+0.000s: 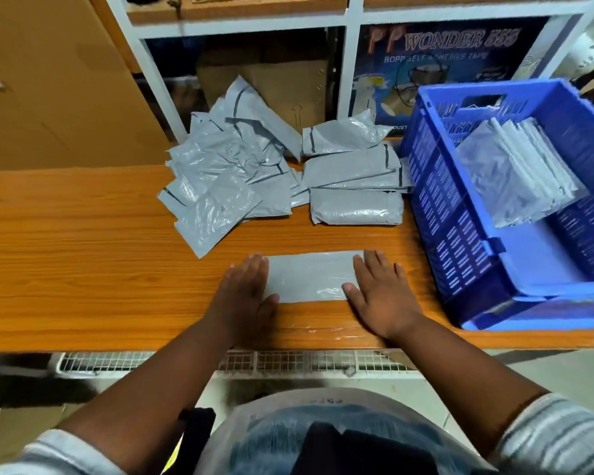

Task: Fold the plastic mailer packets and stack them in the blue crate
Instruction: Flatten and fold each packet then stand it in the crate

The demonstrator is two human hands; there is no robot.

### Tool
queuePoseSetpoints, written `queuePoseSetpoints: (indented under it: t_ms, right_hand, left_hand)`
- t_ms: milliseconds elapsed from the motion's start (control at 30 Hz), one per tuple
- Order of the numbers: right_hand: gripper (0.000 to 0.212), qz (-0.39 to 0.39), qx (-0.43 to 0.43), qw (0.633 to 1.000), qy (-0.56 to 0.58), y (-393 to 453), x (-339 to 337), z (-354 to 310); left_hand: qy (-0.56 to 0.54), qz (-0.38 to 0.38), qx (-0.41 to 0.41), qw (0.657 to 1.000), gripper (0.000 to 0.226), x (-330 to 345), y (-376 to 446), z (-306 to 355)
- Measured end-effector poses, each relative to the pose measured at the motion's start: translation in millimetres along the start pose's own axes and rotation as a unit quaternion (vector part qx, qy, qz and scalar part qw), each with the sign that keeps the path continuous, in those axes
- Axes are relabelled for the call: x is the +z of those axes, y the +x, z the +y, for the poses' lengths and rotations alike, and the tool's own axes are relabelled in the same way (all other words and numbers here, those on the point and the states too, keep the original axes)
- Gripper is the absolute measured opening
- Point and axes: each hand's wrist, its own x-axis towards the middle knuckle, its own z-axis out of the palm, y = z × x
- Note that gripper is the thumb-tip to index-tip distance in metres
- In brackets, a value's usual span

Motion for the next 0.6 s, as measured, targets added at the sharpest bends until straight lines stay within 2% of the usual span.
queuePoseSetpoints:
  t_ms: [33,100,200,267,333,467,600]
  right_hand:
    - [0.072,0.019,-0.002,1.0,-0.001,2,-5,-6]
    - [0.068,0.035,-0.06,0.998,-0.01,12,-12,-29]
    - [0.068,0.0,-0.148,0.989,0.012,28,-1,-67]
    - [0.072,-0.009,-0.141,0.99,-0.005,27,11,-69]
    - [0.075,-0.008,-0.115,0.993,-0.039,19,15,-52]
    - [0.075,-0.007,-0.027,0.999,-0.018,3,9,-12]
    - [0.069,0.039,-0.017,0.999,-0.021,8,-5,-25]
  left_hand:
    - [-0.009,0.007,-0.004,1.0,0.084,-4,0,3]
    - [-0.007,0.029,0.023,0.999,0.08,-16,6,26]
    - [0.027,0.019,0.071,0.997,0.075,-20,24,68]
    - [0.042,-0.013,0.048,0.998,0.074,-17,27,70]
    - [0.047,-0.006,0.039,0.998,0.077,-10,16,49]
    - [0.034,0.004,0.04,0.999,0.078,1,-3,-4]
    - [0.007,0.025,0.019,0.999,0.08,-15,5,10]
